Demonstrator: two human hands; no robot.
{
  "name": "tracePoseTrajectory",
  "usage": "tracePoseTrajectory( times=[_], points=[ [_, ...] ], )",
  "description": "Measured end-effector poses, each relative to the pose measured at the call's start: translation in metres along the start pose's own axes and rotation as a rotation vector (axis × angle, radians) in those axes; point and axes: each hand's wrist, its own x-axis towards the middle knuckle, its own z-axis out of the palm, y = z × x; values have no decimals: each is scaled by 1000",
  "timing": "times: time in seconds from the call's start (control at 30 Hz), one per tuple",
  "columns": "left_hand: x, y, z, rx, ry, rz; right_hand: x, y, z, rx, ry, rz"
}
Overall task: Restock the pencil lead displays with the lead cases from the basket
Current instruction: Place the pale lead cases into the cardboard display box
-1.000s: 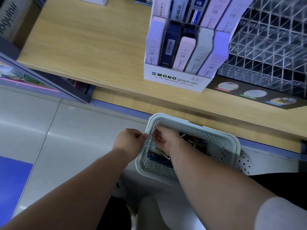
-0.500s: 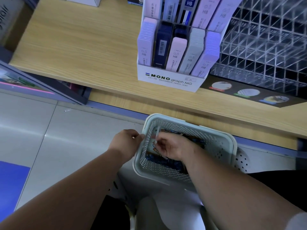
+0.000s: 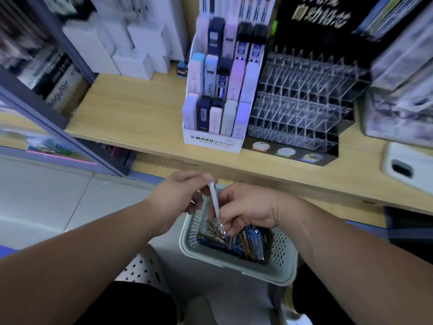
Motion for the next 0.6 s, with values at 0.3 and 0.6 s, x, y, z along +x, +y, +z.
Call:
tracePoseTrajectory(
  times=[0.3, 0.6],
  points=[
    [-43, 82, 29, -76, -18, 233, -84, -53, 15, -397, 439, -225],
    [-22, 106, 58, -30, 23, 455, -106, -66, 1, -283, 765, -486]
  ],
)
